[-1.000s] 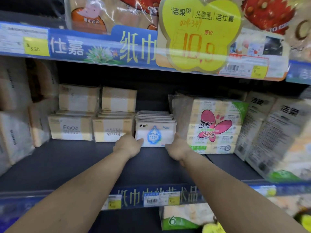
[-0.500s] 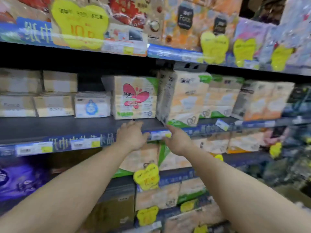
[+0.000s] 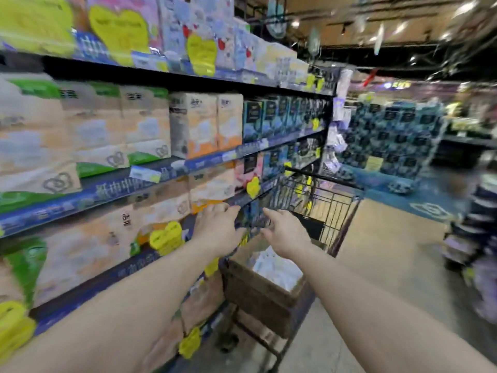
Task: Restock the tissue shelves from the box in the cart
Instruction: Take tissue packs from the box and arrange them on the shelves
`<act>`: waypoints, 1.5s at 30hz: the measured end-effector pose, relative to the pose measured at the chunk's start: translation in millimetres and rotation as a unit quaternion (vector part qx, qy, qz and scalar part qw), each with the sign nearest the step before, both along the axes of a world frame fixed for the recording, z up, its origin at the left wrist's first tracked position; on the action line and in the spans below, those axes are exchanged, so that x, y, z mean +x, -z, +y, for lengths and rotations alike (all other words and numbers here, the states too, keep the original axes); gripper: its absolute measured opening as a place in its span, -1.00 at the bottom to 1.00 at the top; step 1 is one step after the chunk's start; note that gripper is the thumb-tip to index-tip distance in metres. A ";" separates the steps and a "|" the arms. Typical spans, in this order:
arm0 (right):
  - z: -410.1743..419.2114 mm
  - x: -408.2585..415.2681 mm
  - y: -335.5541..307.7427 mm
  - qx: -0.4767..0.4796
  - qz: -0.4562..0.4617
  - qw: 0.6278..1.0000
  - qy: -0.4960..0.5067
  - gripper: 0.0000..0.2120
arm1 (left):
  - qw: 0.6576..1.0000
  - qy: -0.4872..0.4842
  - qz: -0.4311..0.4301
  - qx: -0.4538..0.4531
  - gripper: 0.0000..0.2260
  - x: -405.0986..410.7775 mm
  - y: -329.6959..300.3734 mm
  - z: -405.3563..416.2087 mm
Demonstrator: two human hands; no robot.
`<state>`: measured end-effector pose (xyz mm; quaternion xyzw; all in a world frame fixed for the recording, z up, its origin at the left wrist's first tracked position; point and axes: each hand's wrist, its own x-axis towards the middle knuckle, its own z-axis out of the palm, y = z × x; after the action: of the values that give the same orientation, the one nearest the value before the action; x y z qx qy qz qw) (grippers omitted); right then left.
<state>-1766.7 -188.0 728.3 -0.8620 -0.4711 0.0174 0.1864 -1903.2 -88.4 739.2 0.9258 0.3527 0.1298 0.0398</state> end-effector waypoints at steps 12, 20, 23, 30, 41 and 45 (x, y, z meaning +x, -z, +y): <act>76.0 190.6 55.8 -0.018 0.070 0.994 0.087 -0.46 | 0.993 0.066 0.049 -0.090 -0.41 193.3 76.1 137.2; 142.5 254.8 138.9 -0.098 0.148 0.982 0.066 -0.46 | 0.973 0.037 0.121 -0.192 -0.37 239.7 165.9 198.3; 169.6 275.7 176.2 -0.130 0.187 0.973 0.037 -0.48 | 0.963 0.008 0.128 -0.239 -0.37 247.6 199.8 212.5; 217.1 328.8 264.5 -0.242 0.247 0.937 -0.041 -0.51 | 0.921 -0.084 0.141 -0.353 -0.37 278.4 285.6 220.0; 252.5 381.3 365.9 -0.329 0.324 0.876 -0.144 -0.52 | 0.842 -0.239 0.070 -0.478 -0.34 361.6 390.8 212.8; 251.5 382.3 391.1 -0.347 0.326 0.858 -0.193 -0.52 | 0.765 -0.280 0.010 -0.580 -0.04 364.6 411.4 206.9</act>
<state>-1384.4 63.6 337.2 -0.7076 -0.5037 0.4955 0.0112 -1538.5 118.6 327.8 0.5872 0.6049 -0.1031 0.5279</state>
